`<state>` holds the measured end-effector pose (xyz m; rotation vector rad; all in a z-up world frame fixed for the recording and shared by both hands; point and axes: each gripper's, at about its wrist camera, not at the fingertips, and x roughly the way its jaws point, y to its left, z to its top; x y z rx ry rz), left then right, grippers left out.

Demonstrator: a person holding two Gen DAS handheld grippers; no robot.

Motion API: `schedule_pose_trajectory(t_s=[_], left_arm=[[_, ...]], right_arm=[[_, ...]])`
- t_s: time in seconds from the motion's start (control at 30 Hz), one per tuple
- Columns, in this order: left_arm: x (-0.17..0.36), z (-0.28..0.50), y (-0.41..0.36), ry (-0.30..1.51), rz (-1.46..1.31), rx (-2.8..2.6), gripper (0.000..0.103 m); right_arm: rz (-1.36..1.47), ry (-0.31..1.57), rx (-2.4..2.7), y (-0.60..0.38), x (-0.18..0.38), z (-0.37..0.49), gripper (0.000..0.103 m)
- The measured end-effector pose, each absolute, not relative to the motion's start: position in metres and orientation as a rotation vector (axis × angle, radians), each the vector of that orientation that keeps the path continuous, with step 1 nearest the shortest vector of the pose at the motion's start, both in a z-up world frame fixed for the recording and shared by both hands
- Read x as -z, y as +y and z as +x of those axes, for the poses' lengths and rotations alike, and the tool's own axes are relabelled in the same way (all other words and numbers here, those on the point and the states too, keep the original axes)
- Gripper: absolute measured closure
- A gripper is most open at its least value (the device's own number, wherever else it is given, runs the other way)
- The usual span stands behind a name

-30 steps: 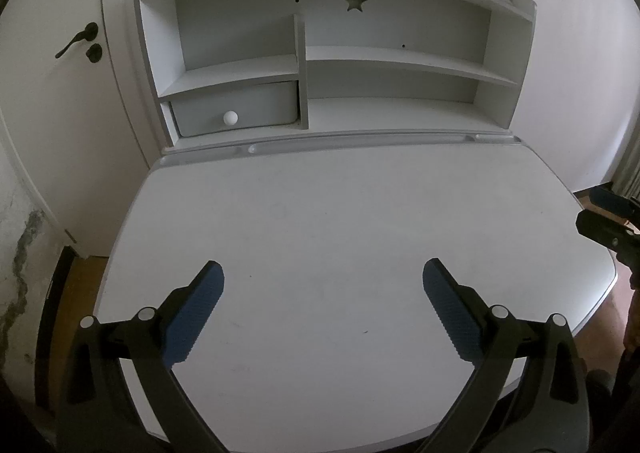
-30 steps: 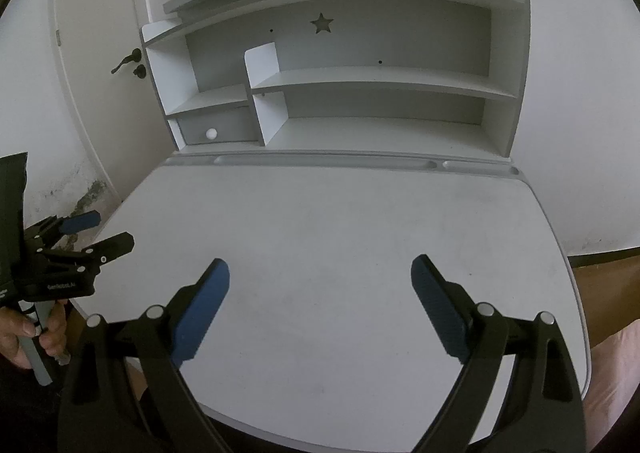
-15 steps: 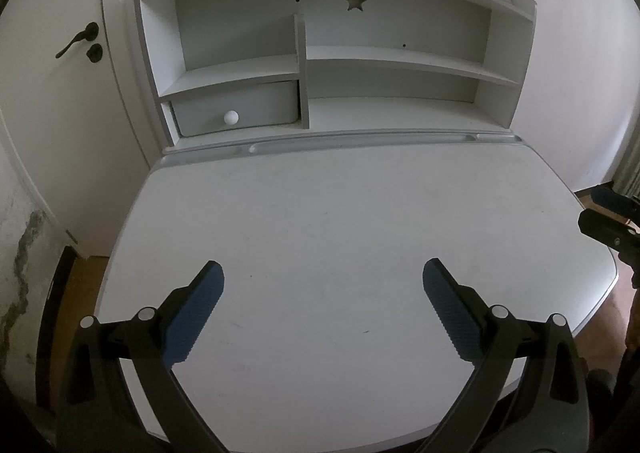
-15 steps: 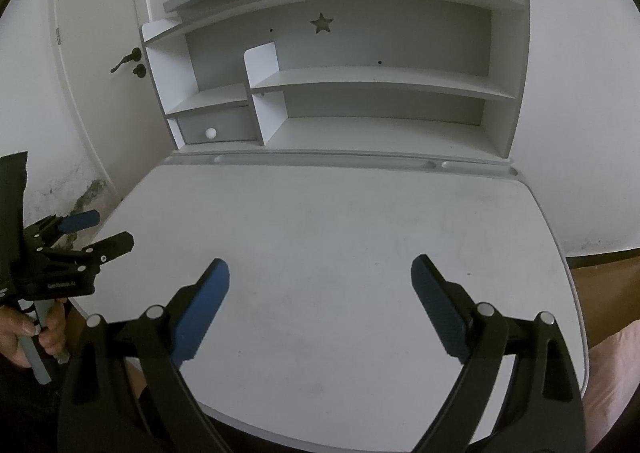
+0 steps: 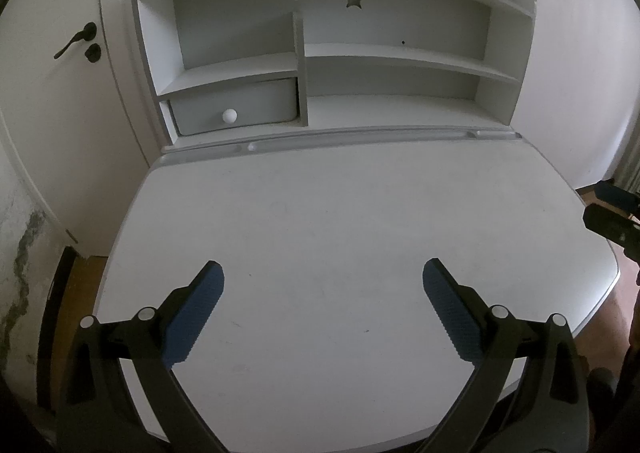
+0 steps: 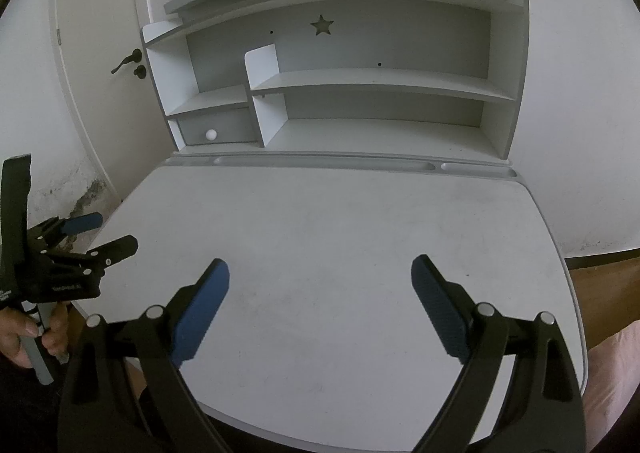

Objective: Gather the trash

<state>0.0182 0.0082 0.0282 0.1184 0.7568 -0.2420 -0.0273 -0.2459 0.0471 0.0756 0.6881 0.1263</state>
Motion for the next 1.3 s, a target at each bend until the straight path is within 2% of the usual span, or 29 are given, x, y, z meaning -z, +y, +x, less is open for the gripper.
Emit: schedule_pose_trajectory(t_s=[1.3], left_arm=[[-0.0264, 0.0182, 0.0071, 0.769, 0.127, 0.240, 0.006]], right_arm=[[0.074, 0.692, -0.128, -0.2490, -0.0471, -0.0282, 0.014]])
